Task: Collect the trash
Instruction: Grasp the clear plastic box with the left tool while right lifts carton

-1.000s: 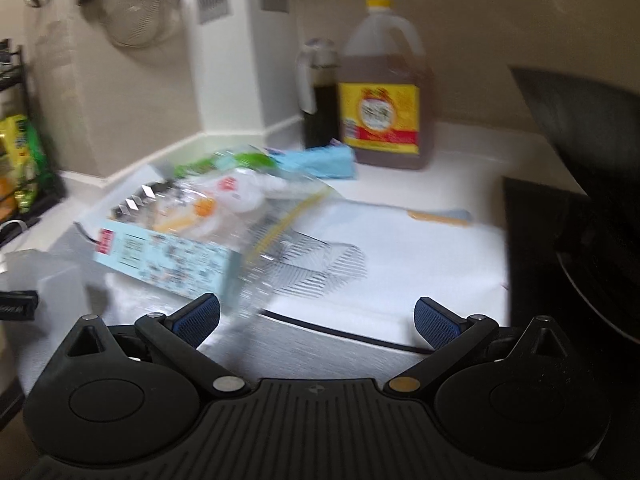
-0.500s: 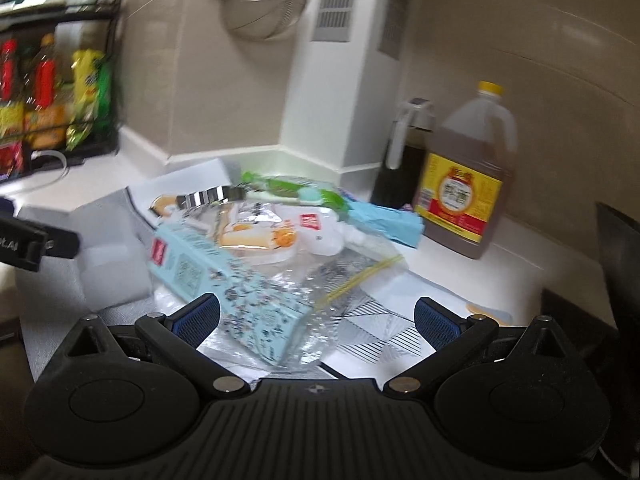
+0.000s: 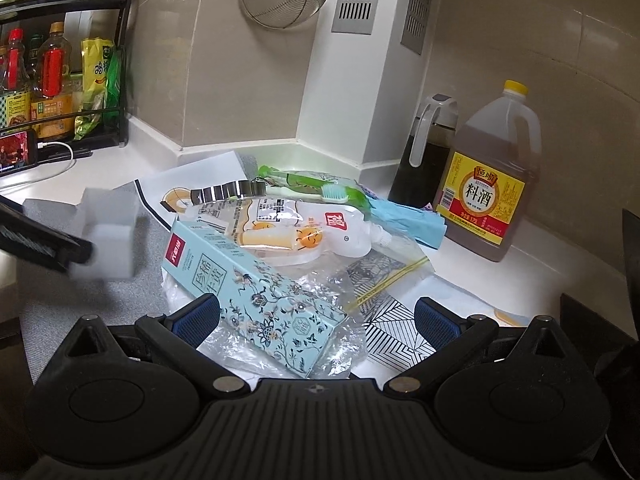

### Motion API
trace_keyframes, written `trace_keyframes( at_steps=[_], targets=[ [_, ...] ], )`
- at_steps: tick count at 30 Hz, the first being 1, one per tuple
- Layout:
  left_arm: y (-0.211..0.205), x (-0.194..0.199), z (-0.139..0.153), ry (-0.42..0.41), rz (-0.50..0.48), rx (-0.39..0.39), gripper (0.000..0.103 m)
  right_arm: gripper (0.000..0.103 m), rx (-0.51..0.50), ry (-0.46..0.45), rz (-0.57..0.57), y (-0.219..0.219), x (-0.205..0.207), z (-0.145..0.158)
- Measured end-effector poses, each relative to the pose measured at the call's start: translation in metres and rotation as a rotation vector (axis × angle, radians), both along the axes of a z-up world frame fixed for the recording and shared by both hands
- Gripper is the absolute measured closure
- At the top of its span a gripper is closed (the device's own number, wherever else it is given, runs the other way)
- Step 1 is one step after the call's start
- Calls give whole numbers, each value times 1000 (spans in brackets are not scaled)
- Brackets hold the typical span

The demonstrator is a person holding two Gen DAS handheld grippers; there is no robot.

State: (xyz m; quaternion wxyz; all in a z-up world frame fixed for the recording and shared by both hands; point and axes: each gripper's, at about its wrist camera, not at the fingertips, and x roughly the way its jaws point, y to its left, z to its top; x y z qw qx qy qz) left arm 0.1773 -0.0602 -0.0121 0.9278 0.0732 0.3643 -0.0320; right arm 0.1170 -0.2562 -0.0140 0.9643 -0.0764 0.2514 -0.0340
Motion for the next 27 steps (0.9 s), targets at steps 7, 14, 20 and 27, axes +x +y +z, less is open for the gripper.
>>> trace_keyframes(
  at_steps=[7,14,20,27],
  targets=[
    [17,-9,16,-41,59,-33,0,0,15,19,2,0,9,-4],
    [-24,3,19,-35,54,-194,0,0,25,21,-9,-3,18,-2],
    [-36,28,3,-18,198,-258,0,0,8,21,-2,-2,12,-4],
    [-39,45,-15,56,204,-166,0,0,33,20,-14,-7,13,-5]
  ],
)
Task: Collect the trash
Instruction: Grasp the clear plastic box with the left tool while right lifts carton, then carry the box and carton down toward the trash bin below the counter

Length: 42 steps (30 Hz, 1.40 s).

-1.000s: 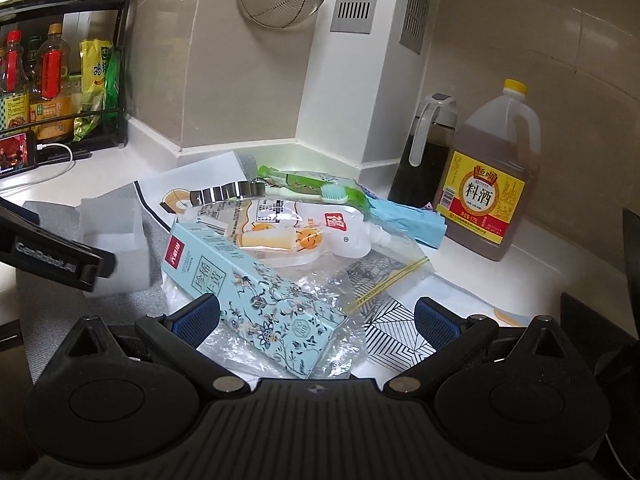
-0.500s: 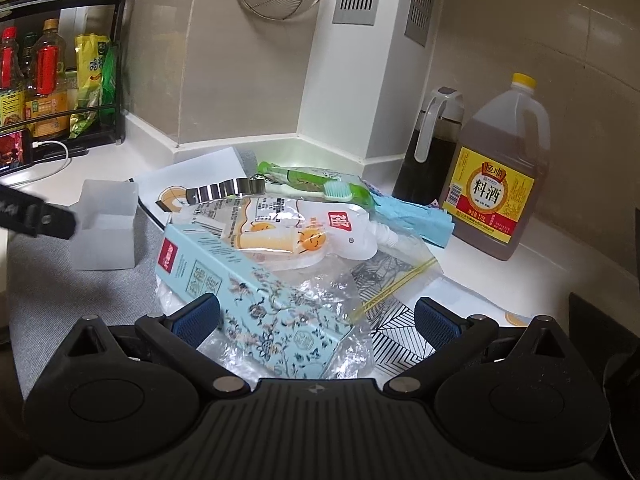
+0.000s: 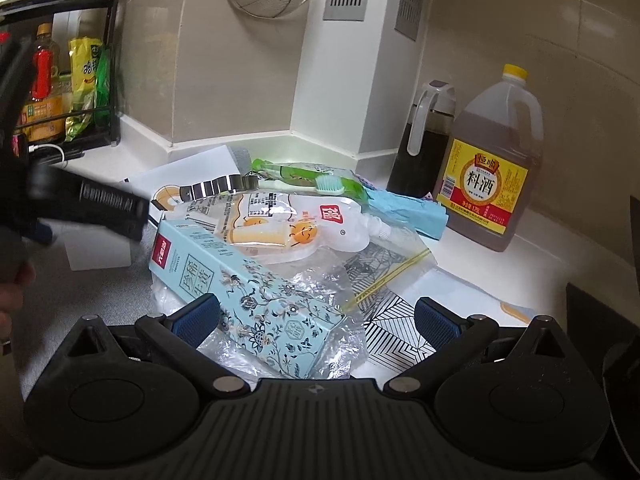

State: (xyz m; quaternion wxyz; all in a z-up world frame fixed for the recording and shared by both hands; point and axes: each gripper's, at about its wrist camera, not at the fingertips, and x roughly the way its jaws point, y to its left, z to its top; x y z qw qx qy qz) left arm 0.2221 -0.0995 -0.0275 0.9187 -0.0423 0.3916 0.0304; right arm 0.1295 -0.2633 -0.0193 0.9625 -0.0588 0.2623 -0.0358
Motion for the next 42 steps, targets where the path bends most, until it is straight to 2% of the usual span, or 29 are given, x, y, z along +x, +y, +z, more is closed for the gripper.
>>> trace_keyframes(
  at_steps=[8,16,21,25,28,32,33,35,36,37,38,39,42],
  targets=[
    [35,-18,9,-16,-65,70,0,0,-18,20,74,5,8,0],
    [42,-7,13,34,-125,18,0,0,-20,106,144,19,27,-9],
    [41,0,8,47,-121,21,0,0,13,107,305,33,7,-5],
    [38,5,5,62,-139,40,0,0,-32,90,271,36,14,-3],
    [36,7,2,67,-145,54,0,0,-5,87,244,32,25,-3],
    [34,8,3,65,-140,55,0,0,-19,77,282,36,30,-3],
    [34,7,4,64,-137,50,0,3,-24,77,302,39,29,-4],
    [35,6,6,57,-148,23,3,25,-9,83,359,43,25,-4],
    [35,5,7,53,-158,19,13,47,16,95,385,43,23,-4],
    [35,4,8,52,-156,26,27,63,46,105,398,44,21,-4],
    [36,3,8,53,-152,30,32,68,83,104,410,42,18,-3],
    [38,2,9,52,-147,25,32,73,112,95,418,41,14,-2],
    [45,-5,15,30,-141,5,33,72,109,49,393,40,-1,2]
  ],
)
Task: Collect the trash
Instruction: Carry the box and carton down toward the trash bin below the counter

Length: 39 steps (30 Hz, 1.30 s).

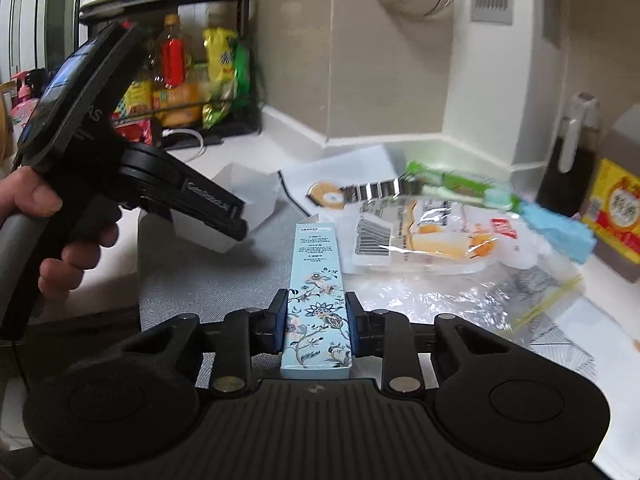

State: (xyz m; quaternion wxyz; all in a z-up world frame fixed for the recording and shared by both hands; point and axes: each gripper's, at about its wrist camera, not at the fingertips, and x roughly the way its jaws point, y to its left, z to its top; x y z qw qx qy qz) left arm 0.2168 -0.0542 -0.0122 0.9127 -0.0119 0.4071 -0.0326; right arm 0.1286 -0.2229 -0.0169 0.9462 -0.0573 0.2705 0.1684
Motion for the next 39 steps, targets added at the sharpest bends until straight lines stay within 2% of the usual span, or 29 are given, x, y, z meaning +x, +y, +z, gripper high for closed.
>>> trace_keyframes(
  at_steps=[4,9,13,17,21,29,39],
  targets=[
    [5,-15,9,-48,-19,13,34,73,-1,-58,-41,-3,-18,7],
    [18,-39,21,-84,-58,-24,34,73,44,-115,-100,-12,-42,18],
    [26,-66,28,-119,-97,-31,34,73,95,-137,-136,-20,-64,22],
    [27,-94,32,-139,-122,-3,34,73,134,-129,-165,-26,-79,21],
    [24,-120,34,-153,-132,36,34,73,139,-126,-174,-25,-93,20],
    [25,-162,40,-172,-166,61,34,73,175,-148,-187,-20,-129,26],
    [35,-209,37,-175,-207,78,34,72,181,-144,-123,4,-177,29]
  ],
)
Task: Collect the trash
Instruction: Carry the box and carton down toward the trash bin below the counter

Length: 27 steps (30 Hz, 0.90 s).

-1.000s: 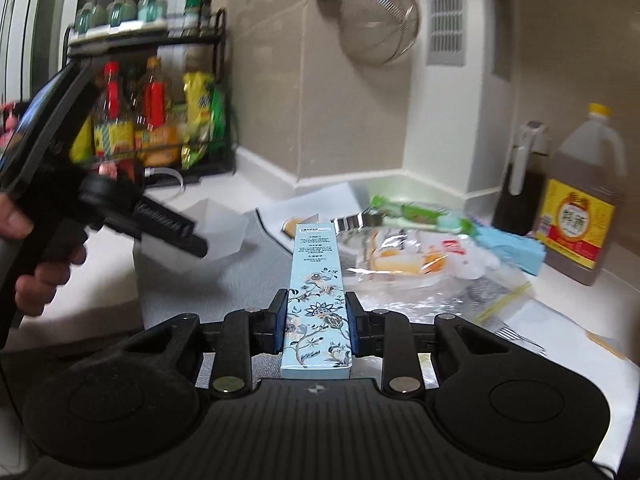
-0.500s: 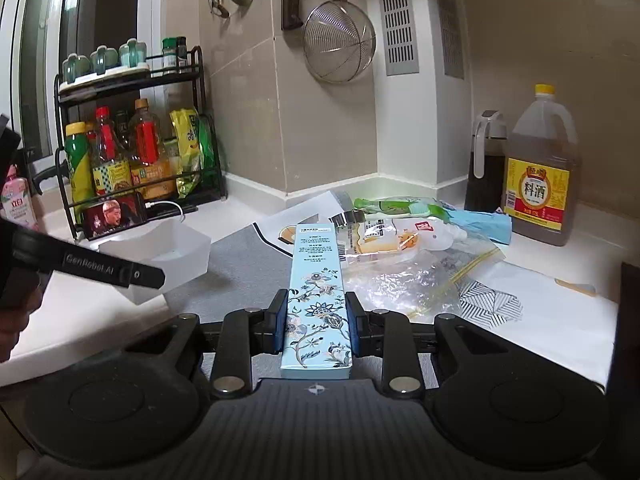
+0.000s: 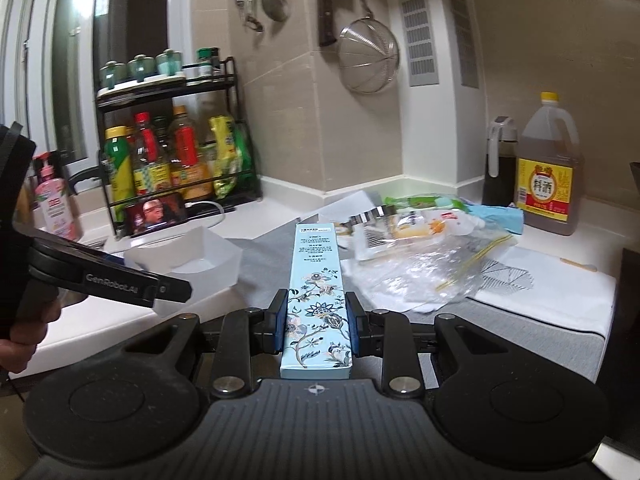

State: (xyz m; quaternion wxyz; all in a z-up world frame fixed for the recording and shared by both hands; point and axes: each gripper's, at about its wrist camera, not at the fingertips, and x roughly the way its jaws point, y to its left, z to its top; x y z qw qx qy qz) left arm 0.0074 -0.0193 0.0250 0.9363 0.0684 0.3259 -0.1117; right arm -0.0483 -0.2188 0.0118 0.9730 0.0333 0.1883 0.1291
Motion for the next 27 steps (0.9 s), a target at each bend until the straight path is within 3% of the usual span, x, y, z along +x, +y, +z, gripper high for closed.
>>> trace_keyframes(
  at_steps=[9,16,27],
  targets=[
    [19,-26,-5,1,2,20,34,72,21,29,82,28,-25,-3],
    [37,-47,-23,16,15,60,34,72,10,111,123,47,-46,-26],
    [51,-82,-83,180,13,93,34,72,1,272,161,70,-64,-75]
  ],
)
